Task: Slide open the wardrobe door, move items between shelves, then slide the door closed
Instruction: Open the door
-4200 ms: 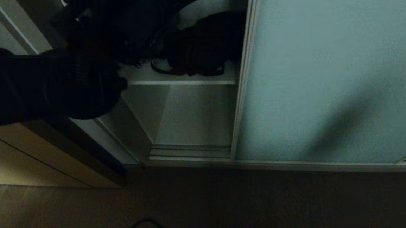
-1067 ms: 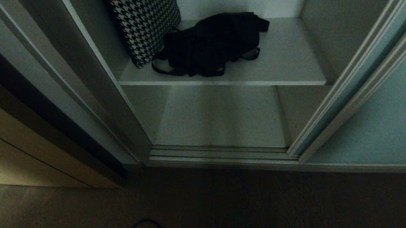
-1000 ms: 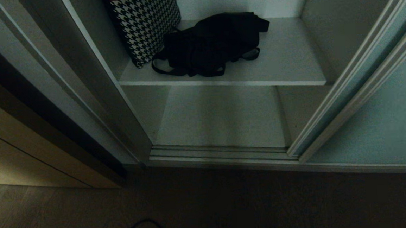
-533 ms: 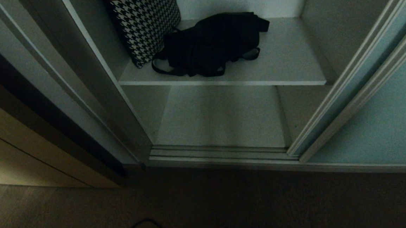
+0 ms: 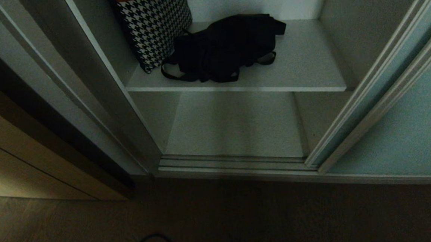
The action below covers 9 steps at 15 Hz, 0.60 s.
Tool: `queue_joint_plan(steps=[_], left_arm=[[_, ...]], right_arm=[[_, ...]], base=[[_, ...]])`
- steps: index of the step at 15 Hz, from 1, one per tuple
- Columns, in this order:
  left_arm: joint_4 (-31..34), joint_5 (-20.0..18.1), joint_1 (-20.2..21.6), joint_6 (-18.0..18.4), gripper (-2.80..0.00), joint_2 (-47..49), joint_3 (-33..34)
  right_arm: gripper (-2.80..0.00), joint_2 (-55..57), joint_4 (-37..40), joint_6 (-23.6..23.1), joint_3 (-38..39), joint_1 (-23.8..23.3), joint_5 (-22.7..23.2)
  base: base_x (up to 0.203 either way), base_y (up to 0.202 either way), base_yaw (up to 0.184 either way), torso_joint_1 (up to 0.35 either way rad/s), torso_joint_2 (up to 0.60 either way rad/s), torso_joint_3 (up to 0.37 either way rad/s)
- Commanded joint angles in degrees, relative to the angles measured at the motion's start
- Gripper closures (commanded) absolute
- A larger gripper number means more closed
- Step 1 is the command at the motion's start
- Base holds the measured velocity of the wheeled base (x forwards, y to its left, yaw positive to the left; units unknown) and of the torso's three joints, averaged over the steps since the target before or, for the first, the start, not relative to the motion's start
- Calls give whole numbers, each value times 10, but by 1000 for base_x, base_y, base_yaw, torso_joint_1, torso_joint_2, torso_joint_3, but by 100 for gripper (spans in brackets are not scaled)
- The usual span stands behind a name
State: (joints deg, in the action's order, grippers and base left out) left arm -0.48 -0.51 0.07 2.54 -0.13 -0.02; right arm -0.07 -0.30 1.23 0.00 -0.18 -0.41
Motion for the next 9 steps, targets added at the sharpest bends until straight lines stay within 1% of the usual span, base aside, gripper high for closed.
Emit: queue_joint_plan(steps=[1, 7, 8, 9], left_arm=[[0, 0, 0, -1, 0, 2, 0], [1, 0, 0, -3, 0, 2, 0], [2, 0, 0, 2, 0, 2, -1], [4, -1, 0, 10, 0, 2, -1]], right_arm=[[0, 0, 0, 0, 0, 0, 0], [0, 0, 0, 0, 0, 0, 0], [0, 0, 0, 0, 0, 0, 0], [0, 0, 0, 0, 0, 0, 0]], base=[[127, 0, 2, -8, 0, 6], [191, 0, 1, 2, 3, 2], [126, 0, -1, 4, -2, 2], [0, 0, 0, 0, 0, 0]])
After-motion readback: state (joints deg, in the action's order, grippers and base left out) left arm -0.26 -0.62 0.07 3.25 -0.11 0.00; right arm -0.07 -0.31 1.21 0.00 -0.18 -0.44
